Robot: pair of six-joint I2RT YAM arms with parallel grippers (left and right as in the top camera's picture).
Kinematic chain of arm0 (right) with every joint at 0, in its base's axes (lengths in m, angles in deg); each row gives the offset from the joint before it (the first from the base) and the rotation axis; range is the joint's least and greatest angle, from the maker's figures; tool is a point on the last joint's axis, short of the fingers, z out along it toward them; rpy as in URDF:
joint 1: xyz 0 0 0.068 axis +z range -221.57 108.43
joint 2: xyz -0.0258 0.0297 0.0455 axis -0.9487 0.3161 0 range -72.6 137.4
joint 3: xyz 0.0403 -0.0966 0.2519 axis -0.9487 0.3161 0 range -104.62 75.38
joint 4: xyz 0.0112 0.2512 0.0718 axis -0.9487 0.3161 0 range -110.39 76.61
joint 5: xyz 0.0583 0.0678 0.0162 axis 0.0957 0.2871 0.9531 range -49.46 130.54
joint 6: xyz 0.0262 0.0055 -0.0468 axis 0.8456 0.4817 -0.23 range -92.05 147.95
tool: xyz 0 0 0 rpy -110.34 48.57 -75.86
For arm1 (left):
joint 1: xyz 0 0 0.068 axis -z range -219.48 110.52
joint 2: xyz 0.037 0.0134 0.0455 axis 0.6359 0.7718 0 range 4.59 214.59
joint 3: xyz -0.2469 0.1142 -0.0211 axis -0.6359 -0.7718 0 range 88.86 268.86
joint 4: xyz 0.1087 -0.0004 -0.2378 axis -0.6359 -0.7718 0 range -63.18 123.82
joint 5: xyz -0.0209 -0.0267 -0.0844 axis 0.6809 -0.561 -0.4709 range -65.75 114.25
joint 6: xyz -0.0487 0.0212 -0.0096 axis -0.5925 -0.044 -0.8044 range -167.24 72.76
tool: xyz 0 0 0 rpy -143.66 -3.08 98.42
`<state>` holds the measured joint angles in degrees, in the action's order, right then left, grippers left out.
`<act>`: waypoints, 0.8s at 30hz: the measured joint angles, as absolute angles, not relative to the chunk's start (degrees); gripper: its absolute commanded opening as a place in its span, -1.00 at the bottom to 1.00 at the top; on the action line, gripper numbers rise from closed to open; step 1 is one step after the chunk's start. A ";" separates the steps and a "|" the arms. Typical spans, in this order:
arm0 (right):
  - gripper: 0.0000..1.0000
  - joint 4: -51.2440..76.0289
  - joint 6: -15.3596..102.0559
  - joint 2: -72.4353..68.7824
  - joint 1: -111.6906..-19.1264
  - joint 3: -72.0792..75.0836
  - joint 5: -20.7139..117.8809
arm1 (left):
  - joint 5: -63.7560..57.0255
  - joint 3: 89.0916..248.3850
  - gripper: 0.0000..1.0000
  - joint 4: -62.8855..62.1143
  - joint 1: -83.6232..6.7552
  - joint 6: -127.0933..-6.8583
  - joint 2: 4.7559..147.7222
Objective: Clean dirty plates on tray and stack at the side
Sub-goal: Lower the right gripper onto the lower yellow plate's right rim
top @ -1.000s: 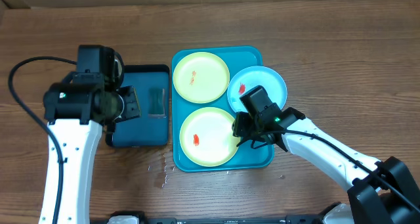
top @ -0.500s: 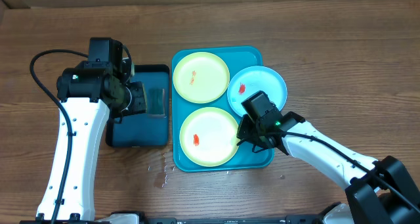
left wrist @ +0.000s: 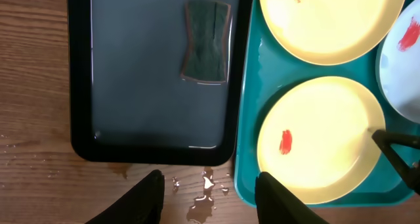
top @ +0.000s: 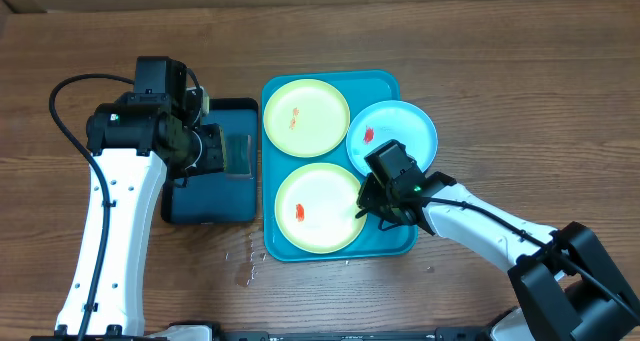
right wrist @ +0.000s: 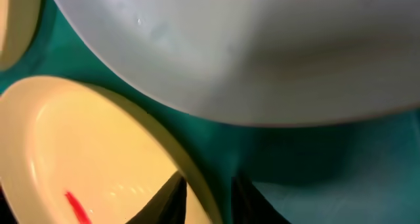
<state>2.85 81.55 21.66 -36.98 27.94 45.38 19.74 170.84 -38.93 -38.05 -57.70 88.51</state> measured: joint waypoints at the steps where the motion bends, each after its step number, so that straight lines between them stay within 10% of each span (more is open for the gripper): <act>1: -0.77 2.61 81.55 21.66 -36.98 27.94 45.56 | 19.74 170.81 -0.06 -38.93 -38.05 -57.70 88.51; 6: -0.75 0.62 81.69 21.66 -36.98 27.98 45.21 | 19.72 170.79 -0.05 -38.97 -38.05 -57.52 88.51; 11: 0.09 0.80 80.92 21.66 -37.03 27.98 44.99 | 19.67 170.75 -0.03 -39.28 -38.05 -57.06 88.51; 19: -0.32 9.61 74.78 21.66 -37.03 25.64 46.19 | 19.69 170.68 -0.03 -41.01 -38.05 -55.99 88.51; 24: -0.17 11.33 69.69 21.66 -37.03 22.15 46.26 | 19.69 170.68 -0.01 -40.90 -38.05 -55.77 88.51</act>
